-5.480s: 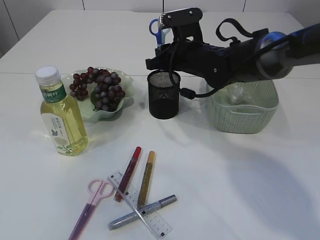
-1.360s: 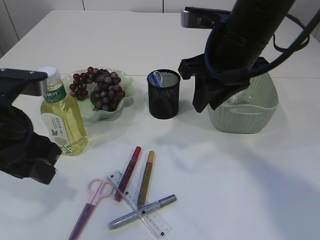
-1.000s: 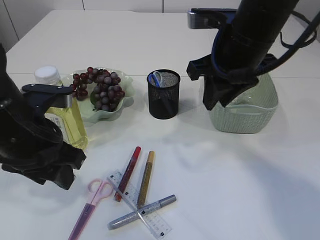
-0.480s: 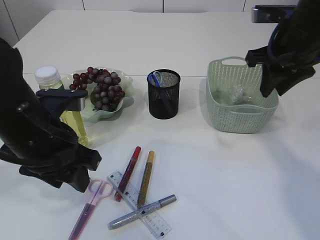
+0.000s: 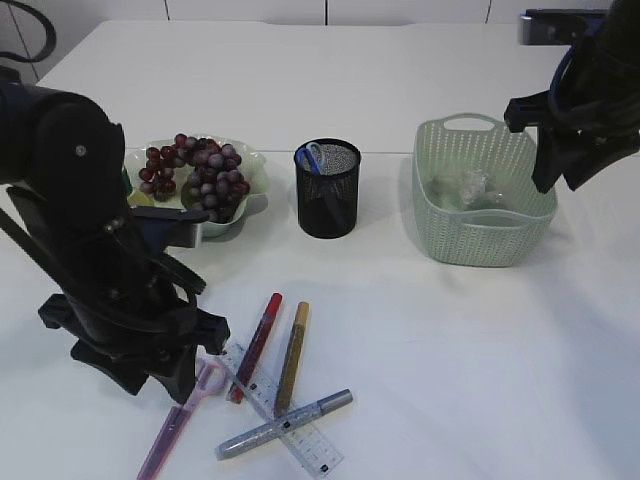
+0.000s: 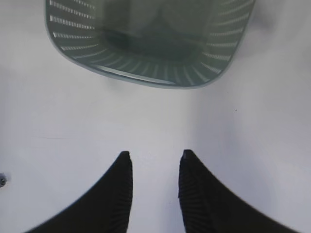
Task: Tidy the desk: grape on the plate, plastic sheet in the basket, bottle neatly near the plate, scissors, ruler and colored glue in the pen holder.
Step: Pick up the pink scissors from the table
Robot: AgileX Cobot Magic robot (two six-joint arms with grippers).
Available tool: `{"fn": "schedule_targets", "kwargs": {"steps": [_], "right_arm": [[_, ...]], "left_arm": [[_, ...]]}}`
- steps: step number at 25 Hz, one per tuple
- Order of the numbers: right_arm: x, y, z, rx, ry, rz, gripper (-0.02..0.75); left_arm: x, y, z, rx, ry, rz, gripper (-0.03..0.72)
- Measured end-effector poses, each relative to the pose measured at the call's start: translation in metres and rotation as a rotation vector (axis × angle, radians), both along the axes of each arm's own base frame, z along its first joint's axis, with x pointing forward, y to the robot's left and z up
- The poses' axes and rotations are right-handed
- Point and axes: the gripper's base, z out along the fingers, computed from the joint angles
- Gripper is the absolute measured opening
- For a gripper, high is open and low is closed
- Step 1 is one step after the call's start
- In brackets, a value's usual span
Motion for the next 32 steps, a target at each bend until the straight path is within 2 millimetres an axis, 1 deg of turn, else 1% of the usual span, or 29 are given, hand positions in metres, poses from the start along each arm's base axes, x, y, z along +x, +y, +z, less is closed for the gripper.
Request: {"fn": "schedule_targets", "kwargs": {"steps": [4, 10, 17, 32], "right_arm": [[0.000, 0.000, 0.000, 0.000, 0.000, 0.000, 0.272], [-0.001, 0.000, 0.000, -0.001, 0.007, 0.000, 0.272], [-0.001, 0.000, 0.000, 0.001, 0.007, -0.001, 0.272], [-0.001, 0.000, 0.000, 0.003, 0.007, -0.001, 0.272]], "left_arm": [[0.003, -0.002, -0.010, 0.017, 0.025, 0.000, 0.362], [0.010, -0.006, -0.012, 0.015, 0.022, 0.002, 0.362], [0.011, -0.007, -0.026, 0.038, 0.056, 0.004, 0.362], [0.011, -0.007, -0.028, 0.041, 0.062, 0.007, 0.362]]}}
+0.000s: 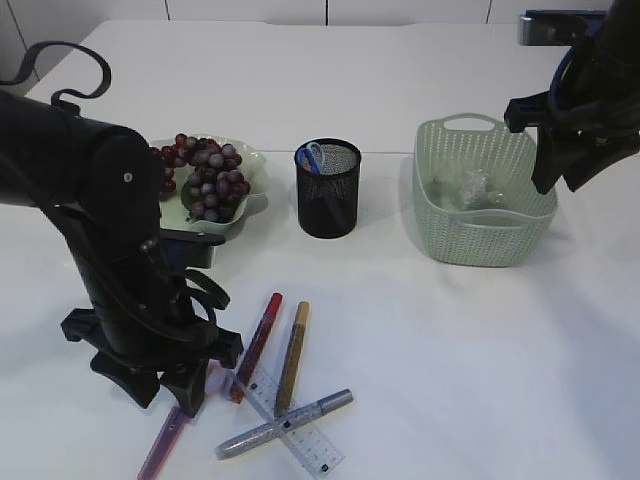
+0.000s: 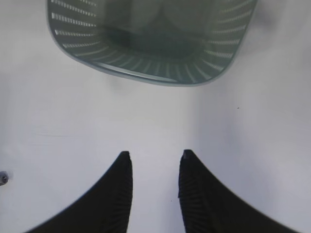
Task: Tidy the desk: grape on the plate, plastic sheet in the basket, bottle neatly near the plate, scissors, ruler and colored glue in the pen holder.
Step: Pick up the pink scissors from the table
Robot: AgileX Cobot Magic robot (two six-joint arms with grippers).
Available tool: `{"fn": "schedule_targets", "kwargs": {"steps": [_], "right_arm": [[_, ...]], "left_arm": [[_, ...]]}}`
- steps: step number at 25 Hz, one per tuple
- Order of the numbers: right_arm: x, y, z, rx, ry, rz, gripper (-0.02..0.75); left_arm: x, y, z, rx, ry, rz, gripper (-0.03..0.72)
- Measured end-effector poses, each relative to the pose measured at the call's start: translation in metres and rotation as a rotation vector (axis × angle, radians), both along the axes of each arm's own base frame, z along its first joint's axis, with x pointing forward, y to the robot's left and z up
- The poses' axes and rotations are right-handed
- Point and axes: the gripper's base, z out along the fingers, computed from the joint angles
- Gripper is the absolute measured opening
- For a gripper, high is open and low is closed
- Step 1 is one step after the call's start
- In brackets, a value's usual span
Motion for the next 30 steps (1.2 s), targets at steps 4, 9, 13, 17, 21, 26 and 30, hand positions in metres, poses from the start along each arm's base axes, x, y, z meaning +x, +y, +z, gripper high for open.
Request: {"fn": "schedule_targets", "kwargs": {"steps": [4, 9, 13, 17, 21, 26, 30], "right_arm": [[0.0000, 0.0000, 0.0000, 0.000, 0.000, 0.000, 0.272], [0.0000, 0.0000, 0.0000, 0.000, 0.000, 0.000, 0.272], [0.0000, 0.0000, 0.0000, 0.000, 0.000, 0.000, 0.272], [0.0001, -0.0006, 0.0000, 0.000, 0.000, -0.002, 0.272], [0.0001, -0.0006, 0.0000, 0.000, 0.000, -0.002, 0.272], [0.0001, -0.0006, 0.0000, 0.000, 0.000, -0.002, 0.272], [0.0001, -0.0006, 0.0000, 0.000, 0.000, -0.002, 0.272]], "left_arm": [[0.0003, 0.0000, -0.0042, 0.008, 0.010, 0.001, 0.362], [0.0004, -0.0001, -0.0048, 0.009, 0.010, 0.003, 0.362], [0.0015, -0.0007, -0.0049, 0.003, -0.001, 0.004, 0.362], [0.0019, -0.0006, -0.0049, 0.003, -0.006, 0.002, 0.362], [0.0020, -0.0001, -0.0049, 0.009, -0.008, -0.003, 0.362], [0.0022, 0.0002, -0.0050, 0.012, -0.010, -0.006, 0.362], [0.0019, 0.0005, -0.0054, 0.016, -0.005, -0.008, 0.362]]}}
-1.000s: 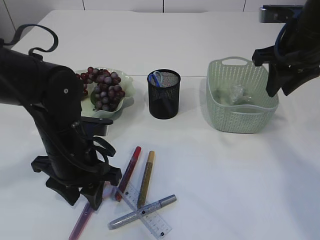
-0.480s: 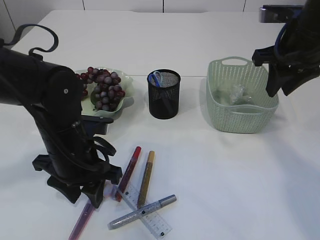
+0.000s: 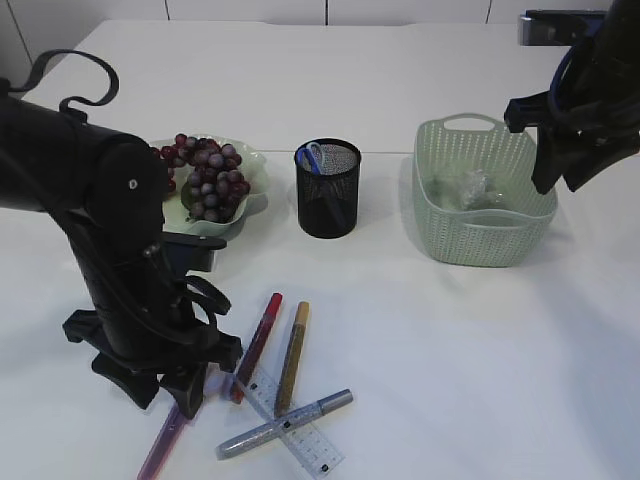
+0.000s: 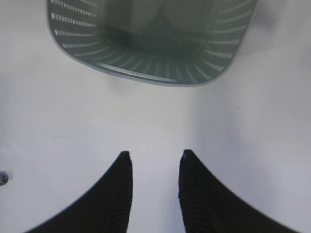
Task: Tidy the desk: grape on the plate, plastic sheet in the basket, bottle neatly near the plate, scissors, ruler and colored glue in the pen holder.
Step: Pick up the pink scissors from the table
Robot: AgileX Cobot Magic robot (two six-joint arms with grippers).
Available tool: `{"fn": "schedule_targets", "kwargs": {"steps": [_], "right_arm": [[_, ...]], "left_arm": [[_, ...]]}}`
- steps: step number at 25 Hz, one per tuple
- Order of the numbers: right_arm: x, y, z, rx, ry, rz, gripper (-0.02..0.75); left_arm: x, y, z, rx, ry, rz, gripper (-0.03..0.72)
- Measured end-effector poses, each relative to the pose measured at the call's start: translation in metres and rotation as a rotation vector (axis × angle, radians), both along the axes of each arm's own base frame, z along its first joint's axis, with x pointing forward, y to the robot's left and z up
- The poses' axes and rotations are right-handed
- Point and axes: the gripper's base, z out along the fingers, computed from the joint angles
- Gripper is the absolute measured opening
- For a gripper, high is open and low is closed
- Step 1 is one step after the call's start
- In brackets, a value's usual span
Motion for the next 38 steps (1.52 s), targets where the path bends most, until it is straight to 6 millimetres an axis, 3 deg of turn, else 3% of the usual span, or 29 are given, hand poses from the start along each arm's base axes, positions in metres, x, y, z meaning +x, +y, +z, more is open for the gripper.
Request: {"fn": "schedule_targets", "kwargs": {"steps": [22, 38], "right_arm": [[0.000, 0.000, 0.000, 0.000, 0.000, 0.000, 0.272], [0.000, 0.000, 0.000, 0.000, 0.000, 0.000, 0.272]], "left_arm": [[0.001, 0.000, -0.022, 0.038, 0.053, -0.002, 0.362], [0.003, -0.002, -0.024, 0.025, 0.030, 0.001, 0.362]]}}
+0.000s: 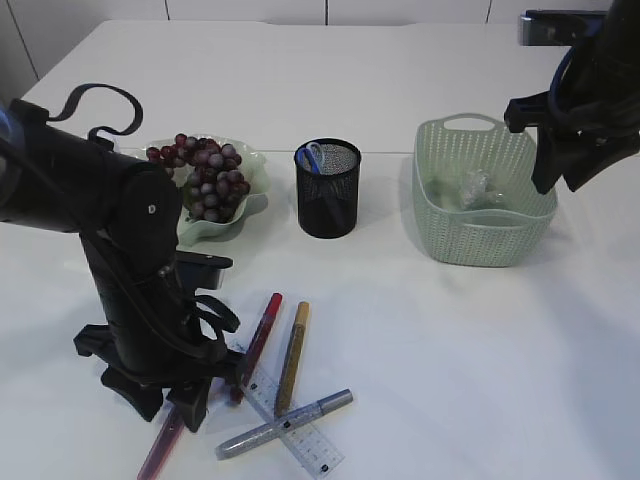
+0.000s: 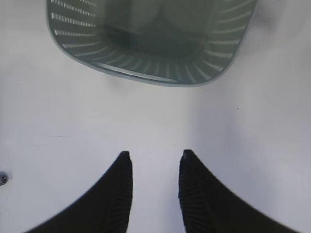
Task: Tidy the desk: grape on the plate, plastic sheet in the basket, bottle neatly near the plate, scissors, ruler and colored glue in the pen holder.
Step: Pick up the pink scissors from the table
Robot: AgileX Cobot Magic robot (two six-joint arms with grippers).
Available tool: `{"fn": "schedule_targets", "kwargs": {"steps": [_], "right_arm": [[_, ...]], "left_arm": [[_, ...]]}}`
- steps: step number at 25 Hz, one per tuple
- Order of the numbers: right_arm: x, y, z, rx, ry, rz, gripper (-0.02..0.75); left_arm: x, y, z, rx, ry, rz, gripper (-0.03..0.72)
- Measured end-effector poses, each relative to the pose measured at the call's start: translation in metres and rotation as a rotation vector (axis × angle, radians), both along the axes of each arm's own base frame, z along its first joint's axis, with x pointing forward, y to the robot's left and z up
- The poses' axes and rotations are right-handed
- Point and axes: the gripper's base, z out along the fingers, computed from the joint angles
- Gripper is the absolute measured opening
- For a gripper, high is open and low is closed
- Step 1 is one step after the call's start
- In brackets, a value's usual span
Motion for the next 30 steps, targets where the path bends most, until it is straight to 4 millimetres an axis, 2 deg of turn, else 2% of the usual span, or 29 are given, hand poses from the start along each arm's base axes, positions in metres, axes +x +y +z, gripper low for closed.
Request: {"fn": "schedule_targets", "kwargs": {"steps": [30], "right_arm": [[0.0000, -0.0003, 0.0000, -0.004, 0.000, 0.000, 0.273]], "left_arm": [[0.0020, -0.0011, -0.0024, -0.009, -0.017, 0.002, 0.342]]}}
